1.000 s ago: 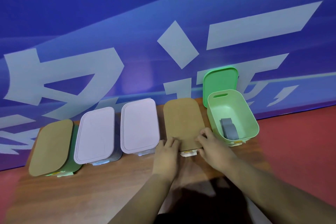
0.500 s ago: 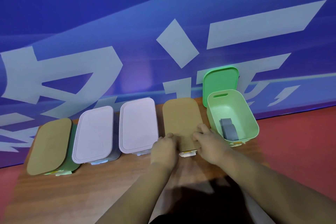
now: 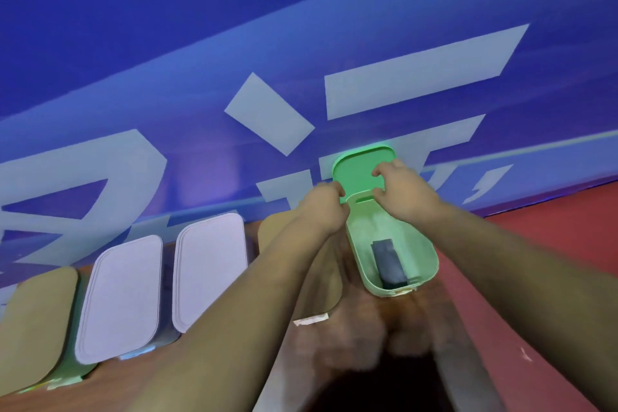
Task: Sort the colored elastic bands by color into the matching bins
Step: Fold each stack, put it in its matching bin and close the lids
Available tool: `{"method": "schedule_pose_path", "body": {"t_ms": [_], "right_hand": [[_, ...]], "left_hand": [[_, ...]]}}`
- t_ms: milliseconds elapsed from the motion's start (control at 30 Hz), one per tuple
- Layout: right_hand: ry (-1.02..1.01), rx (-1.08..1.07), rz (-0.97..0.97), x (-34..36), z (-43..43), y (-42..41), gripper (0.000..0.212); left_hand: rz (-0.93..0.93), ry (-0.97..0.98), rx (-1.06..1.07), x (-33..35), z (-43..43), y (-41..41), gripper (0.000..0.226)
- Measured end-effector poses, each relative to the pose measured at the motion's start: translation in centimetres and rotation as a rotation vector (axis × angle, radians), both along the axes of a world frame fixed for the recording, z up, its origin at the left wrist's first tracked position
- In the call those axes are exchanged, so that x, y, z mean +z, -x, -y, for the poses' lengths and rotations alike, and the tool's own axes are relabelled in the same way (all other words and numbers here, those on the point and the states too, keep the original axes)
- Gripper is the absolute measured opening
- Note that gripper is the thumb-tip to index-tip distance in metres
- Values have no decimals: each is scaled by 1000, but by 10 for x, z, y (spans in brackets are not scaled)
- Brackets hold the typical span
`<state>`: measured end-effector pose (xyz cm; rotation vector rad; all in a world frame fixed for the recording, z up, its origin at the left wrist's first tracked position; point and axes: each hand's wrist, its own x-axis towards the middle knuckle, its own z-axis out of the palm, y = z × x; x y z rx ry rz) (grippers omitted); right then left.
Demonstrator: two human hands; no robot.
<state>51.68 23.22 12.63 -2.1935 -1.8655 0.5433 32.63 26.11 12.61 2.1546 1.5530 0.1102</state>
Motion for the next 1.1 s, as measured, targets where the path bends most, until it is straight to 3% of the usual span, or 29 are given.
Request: {"method": "schedule_pose_path", "body": {"t_ms": [133, 400, 500, 667, 1100], "right_hand": [[2, -33, 5, 5, -29, -33, 56], [70, 103, 13, -2, -65, -57, 69], [45, 125, 55, -9, -67, -59, 62], [11, 106, 120, -13, -62, -61, 27], [-167, 104, -46, -7, 39, -61, 20]], "left_hand": [[11, -13, 89, 1, -33, -36, 47], [-22, -54, 169, -8, -59, -64, 38], [-40, -60, 178, -16, -61, -63, 33], [-20, -70, 169, -19, -54, -63, 28], [245, -206, 86, -11, 34, -38, 22]]}}
